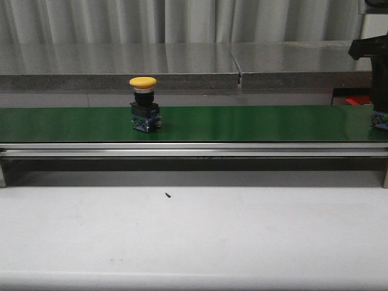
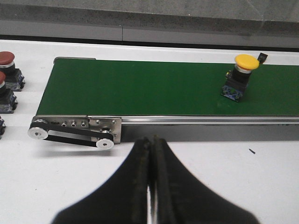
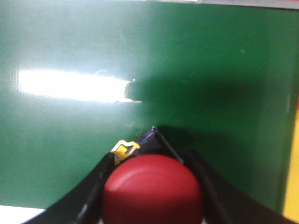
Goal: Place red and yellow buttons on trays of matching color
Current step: 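Carry the red button into the red tray and open the right gripper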
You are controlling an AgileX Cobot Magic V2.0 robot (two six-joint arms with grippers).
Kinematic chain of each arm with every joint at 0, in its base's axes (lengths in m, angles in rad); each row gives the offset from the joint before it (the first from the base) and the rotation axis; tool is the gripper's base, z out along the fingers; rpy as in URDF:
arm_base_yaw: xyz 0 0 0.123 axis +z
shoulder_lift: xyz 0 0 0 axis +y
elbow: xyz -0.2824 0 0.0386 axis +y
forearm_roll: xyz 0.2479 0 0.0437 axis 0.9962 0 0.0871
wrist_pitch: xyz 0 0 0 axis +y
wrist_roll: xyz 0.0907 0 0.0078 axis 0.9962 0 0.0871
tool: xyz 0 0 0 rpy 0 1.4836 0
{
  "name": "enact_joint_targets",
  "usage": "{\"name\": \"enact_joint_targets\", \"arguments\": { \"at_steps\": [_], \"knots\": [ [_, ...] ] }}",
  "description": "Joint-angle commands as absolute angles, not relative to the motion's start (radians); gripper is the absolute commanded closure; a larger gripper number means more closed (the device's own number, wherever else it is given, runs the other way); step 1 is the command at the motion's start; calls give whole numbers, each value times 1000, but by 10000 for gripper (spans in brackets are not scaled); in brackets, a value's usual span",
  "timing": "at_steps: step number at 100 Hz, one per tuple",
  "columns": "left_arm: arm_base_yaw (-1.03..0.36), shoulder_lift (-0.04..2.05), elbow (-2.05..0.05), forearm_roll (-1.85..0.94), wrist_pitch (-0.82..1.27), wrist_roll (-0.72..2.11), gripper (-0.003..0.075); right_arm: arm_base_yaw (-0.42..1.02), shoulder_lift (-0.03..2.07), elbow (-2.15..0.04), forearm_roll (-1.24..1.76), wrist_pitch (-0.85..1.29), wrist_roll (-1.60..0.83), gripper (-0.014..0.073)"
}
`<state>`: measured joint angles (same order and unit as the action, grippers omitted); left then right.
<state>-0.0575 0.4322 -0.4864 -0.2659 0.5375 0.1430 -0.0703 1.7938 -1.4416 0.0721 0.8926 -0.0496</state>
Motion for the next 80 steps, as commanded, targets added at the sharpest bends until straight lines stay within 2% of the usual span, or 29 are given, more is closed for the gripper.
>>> {"name": "enact_joint_targets", "arguments": {
  "at_steps": [1, 18, 44, 80],
  "knots": [
    [-65, 437, -512, -285, 463, 137, 739, -94, 1745, -1512, 79, 880, -59, 477],
    [-65, 437, -512, -285, 463, 137, 739, -192, 1781, -1658, 78, 896, -59, 477],
    [-65, 437, -512, -285, 463, 137, 739, -330, 1985, -1924, 79, 973, -63, 477],
    [-65, 437, -512, -285, 463, 137, 739, -354, 2211, -2089, 82, 975, -63, 477]
  ]
}}
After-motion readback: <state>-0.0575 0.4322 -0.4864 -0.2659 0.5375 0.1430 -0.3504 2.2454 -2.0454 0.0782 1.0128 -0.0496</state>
